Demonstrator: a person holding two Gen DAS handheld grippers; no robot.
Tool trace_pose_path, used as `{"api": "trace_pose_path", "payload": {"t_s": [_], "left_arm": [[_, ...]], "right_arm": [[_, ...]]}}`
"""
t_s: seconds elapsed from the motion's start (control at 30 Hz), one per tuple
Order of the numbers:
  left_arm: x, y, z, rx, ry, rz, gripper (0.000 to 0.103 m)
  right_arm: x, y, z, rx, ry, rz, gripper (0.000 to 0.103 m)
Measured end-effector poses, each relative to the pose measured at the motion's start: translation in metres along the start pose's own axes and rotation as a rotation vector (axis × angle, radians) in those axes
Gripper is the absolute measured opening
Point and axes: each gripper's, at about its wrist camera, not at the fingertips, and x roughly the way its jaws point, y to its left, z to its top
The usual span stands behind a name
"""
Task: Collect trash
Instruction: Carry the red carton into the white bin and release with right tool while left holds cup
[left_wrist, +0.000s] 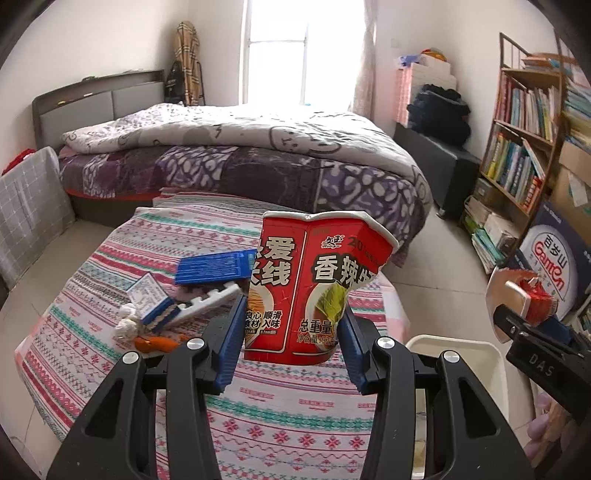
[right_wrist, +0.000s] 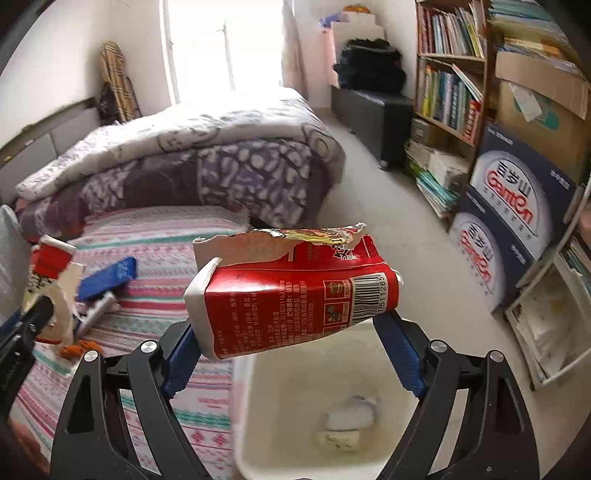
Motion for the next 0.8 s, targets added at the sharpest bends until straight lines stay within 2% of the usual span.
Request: {"api": "trace_pose_path", "payload": {"t_s": [0.23,0.37,0.5,0.8], "left_arm": [[0.006,-0.027,-0.006,0.031,0.012,-0.034,0.047],[0.007,-0.046,-0.010,0.055,0.016,-0.059,0.047],[0.009,-0.066,-0.015,0.087,0.024,-0.086,0.047],[0.011,-0.107,-0.031,0.157,0.050,-0.148,0.047]], "right_arm": [[0.006,-0.030,-0.005,0.020,0.050,-0.064,0.082],[0.003,-0.049,-0.005,0.049,0.047,-0.085,0.083],[-0.003,-0.066,-0.005,0.079,0.034,-0.100,0.094],[-0.014,-0.103,0.001,0.162,0.009,-0.112,0.095]]}}
